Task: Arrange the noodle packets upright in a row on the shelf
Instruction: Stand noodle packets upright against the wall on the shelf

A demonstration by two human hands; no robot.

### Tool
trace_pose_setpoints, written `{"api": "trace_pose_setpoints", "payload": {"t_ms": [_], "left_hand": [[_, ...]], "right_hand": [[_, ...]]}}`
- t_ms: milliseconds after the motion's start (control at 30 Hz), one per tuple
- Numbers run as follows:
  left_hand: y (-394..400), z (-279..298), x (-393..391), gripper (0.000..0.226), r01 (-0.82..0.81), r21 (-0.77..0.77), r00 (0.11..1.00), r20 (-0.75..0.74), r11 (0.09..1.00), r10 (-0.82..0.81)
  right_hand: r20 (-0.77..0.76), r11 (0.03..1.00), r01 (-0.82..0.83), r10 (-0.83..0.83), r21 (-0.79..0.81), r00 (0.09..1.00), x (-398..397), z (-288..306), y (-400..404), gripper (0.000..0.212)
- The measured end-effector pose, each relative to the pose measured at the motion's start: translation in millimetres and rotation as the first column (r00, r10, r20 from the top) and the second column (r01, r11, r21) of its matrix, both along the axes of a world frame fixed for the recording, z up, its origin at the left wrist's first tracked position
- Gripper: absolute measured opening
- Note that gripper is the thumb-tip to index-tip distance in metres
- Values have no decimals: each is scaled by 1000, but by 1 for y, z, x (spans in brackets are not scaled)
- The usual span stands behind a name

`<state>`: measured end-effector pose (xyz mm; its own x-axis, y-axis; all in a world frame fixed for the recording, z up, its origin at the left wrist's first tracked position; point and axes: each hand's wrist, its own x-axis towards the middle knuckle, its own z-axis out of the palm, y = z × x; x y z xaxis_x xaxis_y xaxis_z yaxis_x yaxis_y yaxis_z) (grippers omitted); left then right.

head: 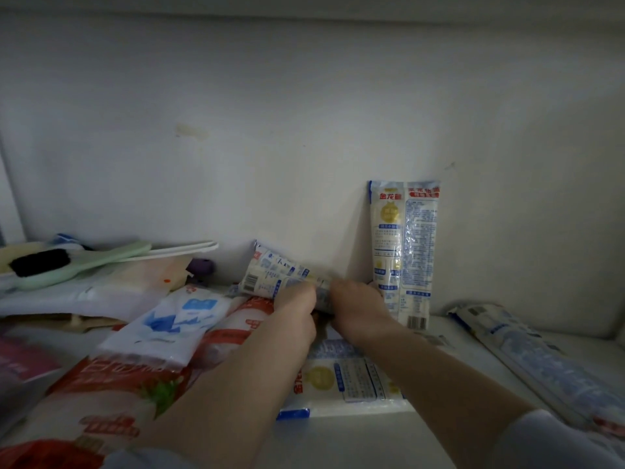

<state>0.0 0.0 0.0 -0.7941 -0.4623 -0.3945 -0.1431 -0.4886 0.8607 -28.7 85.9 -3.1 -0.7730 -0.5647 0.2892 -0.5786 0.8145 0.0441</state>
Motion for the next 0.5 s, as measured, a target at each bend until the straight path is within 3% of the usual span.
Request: {"api": "trace_pose_setpoints", "payload": {"t_ms": [267, 400, 500], "left_hand": [[-4, 13, 29, 18, 41, 131, 995, -100, 991, -28], [-1, 23, 47, 22, 75, 161, 989, -135, 984, -53], [5, 27, 56, 20, 107, 267, 972, -229, 958, -45]], "right_hand": [[-176, 985, -159, 147, -59, 973, 20, 17, 15, 20], [-282, 964, -261, 236, -52, 930, 42, 28, 21, 23], [-384, 955, -281, 226, -93, 895, 56, 31, 29, 35]]}}
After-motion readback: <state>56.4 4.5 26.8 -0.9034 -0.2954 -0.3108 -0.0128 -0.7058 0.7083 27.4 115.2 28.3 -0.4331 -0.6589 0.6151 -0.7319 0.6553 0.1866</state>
